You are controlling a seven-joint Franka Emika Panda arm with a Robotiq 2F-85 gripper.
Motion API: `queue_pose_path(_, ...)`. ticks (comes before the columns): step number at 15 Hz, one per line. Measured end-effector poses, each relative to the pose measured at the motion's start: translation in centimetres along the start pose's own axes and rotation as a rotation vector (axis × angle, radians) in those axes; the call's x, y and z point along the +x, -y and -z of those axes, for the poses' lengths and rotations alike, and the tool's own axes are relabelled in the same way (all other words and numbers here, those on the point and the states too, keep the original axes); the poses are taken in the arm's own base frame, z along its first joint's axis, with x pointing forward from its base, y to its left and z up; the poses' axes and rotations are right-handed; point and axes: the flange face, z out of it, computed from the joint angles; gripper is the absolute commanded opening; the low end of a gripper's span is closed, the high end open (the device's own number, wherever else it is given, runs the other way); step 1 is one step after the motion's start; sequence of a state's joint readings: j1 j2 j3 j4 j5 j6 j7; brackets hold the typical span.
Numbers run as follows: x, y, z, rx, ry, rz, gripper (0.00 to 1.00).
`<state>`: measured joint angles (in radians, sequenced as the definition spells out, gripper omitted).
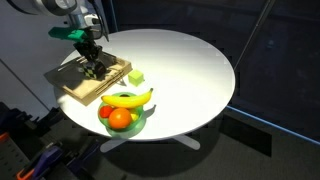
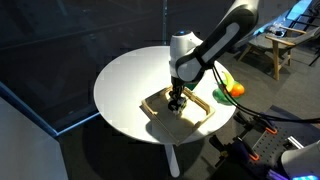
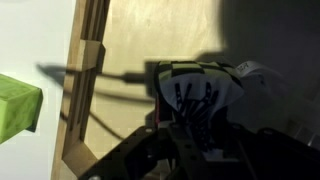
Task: Move the black and white cube from the tray to the table
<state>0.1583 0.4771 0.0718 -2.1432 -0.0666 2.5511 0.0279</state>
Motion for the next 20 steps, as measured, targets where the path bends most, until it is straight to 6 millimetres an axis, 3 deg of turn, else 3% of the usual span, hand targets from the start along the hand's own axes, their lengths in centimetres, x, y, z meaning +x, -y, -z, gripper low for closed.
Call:
queue_pose_path(12, -0.9, -2.0, 6.1, 0.002, 0.057, -0.199, 0.06)
queue_pose_path(20, -1.5, -7.8, 7.9, 0.058, 0.042, -0.458, 0.06)
